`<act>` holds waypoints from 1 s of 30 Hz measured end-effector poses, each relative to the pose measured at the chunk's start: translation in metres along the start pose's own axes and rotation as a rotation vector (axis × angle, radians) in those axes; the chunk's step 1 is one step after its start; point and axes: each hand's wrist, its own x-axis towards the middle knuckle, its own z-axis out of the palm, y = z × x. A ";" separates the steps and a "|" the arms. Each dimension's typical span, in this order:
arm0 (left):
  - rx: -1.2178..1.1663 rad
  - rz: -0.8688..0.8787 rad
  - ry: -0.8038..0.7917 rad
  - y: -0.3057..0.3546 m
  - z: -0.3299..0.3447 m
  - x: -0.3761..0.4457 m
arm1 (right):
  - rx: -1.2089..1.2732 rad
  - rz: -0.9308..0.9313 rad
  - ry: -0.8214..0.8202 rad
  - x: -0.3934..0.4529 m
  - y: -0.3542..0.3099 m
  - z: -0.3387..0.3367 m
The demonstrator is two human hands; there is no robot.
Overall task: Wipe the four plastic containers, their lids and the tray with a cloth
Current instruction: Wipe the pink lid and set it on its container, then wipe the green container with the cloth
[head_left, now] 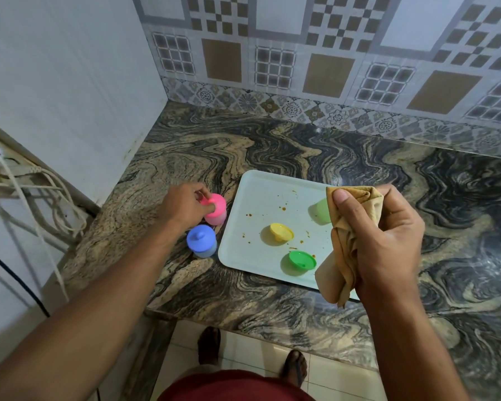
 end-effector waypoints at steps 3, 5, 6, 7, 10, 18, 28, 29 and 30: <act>0.009 -0.008 0.022 -0.001 0.004 -0.004 | 0.019 0.010 0.025 0.003 0.000 -0.004; 0.016 -0.002 0.003 -0.002 0.004 -0.004 | 0.027 0.004 0.041 0.004 -0.002 -0.008; 0.031 0.010 -0.004 -0.002 0.003 -0.004 | 0.025 -0.003 0.054 0.005 -0.004 -0.011; 0.055 0.023 0.005 -0.001 0.003 -0.003 | 0.023 -0.011 0.071 0.005 -0.005 -0.015; 0.045 0.099 0.114 0.012 0.005 -0.006 | 0.013 -0.014 0.139 0.006 -0.007 -0.032; -0.058 0.518 -0.174 0.109 0.062 -0.009 | 0.032 -0.003 0.294 0.001 -0.006 -0.075; 0.471 0.749 -0.460 0.217 0.146 0.032 | 0.082 0.071 0.360 -0.021 0.005 -0.111; 0.495 0.766 -0.472 0.219 0.150 0.035 | 0.084 0.089 0.360 -0.022 0.004 -0.113; 0.504 0.784 -0.486 0.220 0.154 0.037 | 0.087 0.104 0.357 -0.024 0.004 -0.116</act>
